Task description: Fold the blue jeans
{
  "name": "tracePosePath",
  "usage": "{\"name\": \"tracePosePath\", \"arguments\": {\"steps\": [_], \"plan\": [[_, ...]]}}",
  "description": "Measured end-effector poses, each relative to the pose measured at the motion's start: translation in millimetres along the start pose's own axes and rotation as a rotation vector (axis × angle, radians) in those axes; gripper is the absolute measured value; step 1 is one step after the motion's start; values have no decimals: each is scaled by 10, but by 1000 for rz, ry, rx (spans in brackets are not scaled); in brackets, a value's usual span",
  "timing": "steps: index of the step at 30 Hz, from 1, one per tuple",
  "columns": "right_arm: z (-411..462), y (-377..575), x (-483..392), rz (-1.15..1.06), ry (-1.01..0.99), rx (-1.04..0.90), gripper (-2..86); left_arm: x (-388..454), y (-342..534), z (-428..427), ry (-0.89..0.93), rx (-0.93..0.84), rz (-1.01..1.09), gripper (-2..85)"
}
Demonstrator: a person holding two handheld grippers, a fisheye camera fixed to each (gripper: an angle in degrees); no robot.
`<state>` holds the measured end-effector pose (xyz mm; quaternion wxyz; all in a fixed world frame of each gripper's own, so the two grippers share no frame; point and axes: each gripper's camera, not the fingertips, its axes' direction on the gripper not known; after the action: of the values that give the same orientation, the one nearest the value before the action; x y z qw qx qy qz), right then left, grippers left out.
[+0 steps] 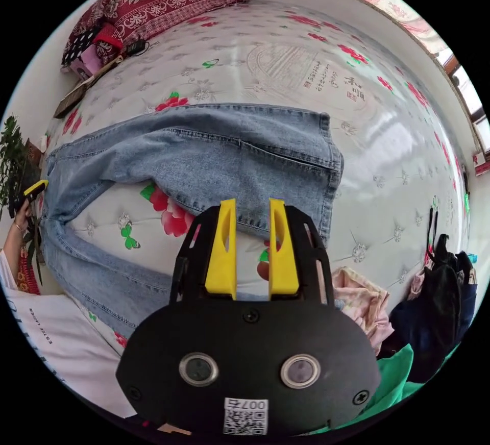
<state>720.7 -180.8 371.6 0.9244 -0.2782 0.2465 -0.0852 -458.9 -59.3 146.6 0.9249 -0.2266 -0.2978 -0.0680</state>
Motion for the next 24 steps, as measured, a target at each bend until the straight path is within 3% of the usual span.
{"name": "tracePosePath", "arguments": {"steps": [4, 8, 11, 13, 16, 18, 20, 24], "plan": [[188, -87, 618, 176, -24, -31, 145, 24, -124, 81, -50, 58, 9, -10], [307, -312, 616, 128, 27, -109, 146, -40, -128, 85, 6, 58, -38, -10], [143, -384, 434, 95, 95, -24, 139, -187, -17, -93, 24, 134, -57, -10], [-10, -425, 168, 3, -27, 52, 134, -301, 32, -218, 32, 189, -63, -9], [253, -484, -309, -162, -190, -31, 136, -449, -40, -256, 17, 217, -66, -8], [644, -494, -564, -237, -100, -151, 139, -485, -233, -130, 7, 192, -56, -4], [819, -433, -645, -319, 39, -103, 144, -468, -413, -28, -12, 177, -41, 2], [978, -719, -161, -86, -39, -185, 155, -407, -841, 90, -12, 160, 19, 31]]}}
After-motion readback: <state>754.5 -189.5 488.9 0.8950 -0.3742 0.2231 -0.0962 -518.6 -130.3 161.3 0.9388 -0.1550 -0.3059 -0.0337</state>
